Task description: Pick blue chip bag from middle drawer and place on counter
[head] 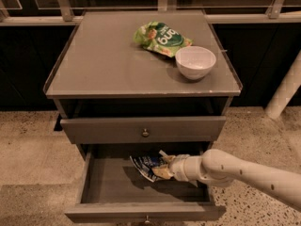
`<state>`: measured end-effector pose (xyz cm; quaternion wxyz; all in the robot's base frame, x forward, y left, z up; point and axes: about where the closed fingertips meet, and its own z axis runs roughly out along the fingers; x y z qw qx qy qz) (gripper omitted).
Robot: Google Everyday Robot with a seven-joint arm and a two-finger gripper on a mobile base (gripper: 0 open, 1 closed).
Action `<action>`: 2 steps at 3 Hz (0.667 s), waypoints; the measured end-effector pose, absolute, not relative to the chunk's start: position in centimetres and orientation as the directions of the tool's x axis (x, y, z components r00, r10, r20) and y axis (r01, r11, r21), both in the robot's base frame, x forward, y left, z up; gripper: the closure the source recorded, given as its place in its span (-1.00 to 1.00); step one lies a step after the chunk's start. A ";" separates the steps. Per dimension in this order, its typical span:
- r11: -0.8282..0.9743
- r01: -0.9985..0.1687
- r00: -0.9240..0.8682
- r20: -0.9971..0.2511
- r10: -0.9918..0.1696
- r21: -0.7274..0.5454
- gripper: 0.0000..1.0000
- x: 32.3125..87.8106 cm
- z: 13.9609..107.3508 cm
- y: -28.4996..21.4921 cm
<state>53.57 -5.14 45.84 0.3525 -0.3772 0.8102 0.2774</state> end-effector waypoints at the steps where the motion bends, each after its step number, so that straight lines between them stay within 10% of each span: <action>1: 0.471 -0.861 -0.406 -0.818 -0.408 0.192 1.00 52.2 52.9 -5.5; 2: 0.364 -0.912 -0.347 -0.827 -0.443 0.188 1.00 50.2 59.6 -4.5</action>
Offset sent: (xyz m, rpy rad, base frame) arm -0.0828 0.0186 0.2486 0.1016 -0.0191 0.4547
